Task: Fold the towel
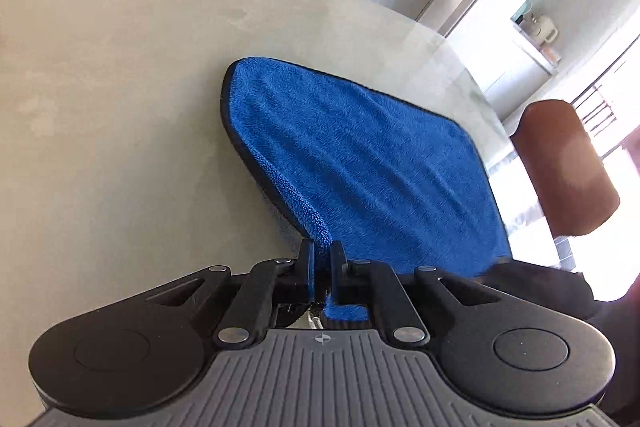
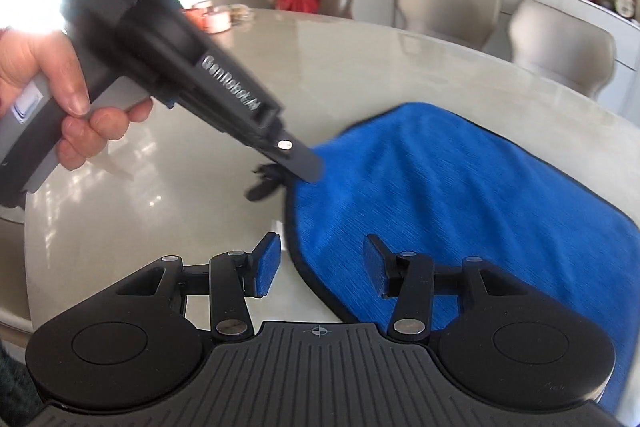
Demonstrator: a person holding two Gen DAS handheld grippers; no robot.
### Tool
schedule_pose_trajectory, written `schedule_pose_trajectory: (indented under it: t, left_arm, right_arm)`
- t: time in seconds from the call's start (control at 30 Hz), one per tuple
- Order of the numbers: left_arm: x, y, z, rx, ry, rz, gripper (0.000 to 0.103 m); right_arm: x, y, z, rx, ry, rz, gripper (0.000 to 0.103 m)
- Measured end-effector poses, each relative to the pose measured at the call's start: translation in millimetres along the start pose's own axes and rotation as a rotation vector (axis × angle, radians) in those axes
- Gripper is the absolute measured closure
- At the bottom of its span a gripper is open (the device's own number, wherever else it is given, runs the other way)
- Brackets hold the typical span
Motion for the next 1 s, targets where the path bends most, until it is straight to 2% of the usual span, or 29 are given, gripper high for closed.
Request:
schedule_pose_trajectory:
  t: [0.27,0.3,0.33,0.37,0.4,0.5,0.6,0.7,0.8,0.9,1.0]
  left_arm:
    - [7,7,-11,-0.041,-0.038,0.027,0.097]
    - [8,8,-12,-0.044,-0.039,0.025,0.097]
    - [8,9,-14,-0.049,-0.042,0.022,0.096]
    - [8,11,-16,-0.058,-0.047,0.021,0.095]
    - [7,13,-17,-0.064,-0.05,0.025,0.091]
    - [0,25,-19,-0.057,-0.072,0.072,0.081]
    - [-12,42,-20,-0.027,-0.062,0.098,0.059]
    - [-21,58,-26,-0.016,-0.05,0.111,0.056]
    - [-33,72,-39,-0.034,-0.071,0.173,0.046]
    - [-48,81,-58,-0.069,-0.063,0.232,0.045]
    - [-60,93,-75,-0.086,-0.025,0.242,0.045]
  right_arm:
    - [-6,13,-37,0.014,-0.03,0.059,0.056]
    - [-7,14,-39,0.019,-0.033,0.063,0.061]
    - [-7,16,-41,0.021,-0.038,0.065,0.079]
    - [-6,16,-44,0.015,-0.046,0.064,0.089]
    - [-4,17,-46,0.009,-0.053,0.058,0.092]
    - [3,20,-43,0.02,-0.051,0.011,0.093]
    - [11,25,-33,0.045,-0.049,-0.003,0.093]
    - [19,29,-26,0.063,-0.05,-0.019,0.093]
    - [23,30,-20,0.076,-0.042,-0.053,0.093]
    - [21,27,-17,0.073,-0.028,-0.051,0.093]
    - [18,26,-15,0.068,-0.023,-0.043,0.093]
Point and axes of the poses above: each gripper's, at about its wrist camera, not at the fingertips, and z roughly against the way its jaws point, x to its right, y to its top, the point moved 10 cm from there along -z, roughly the way its jaws point, and after that the axes turned 6 degrees about z, right-handed, at the moved point
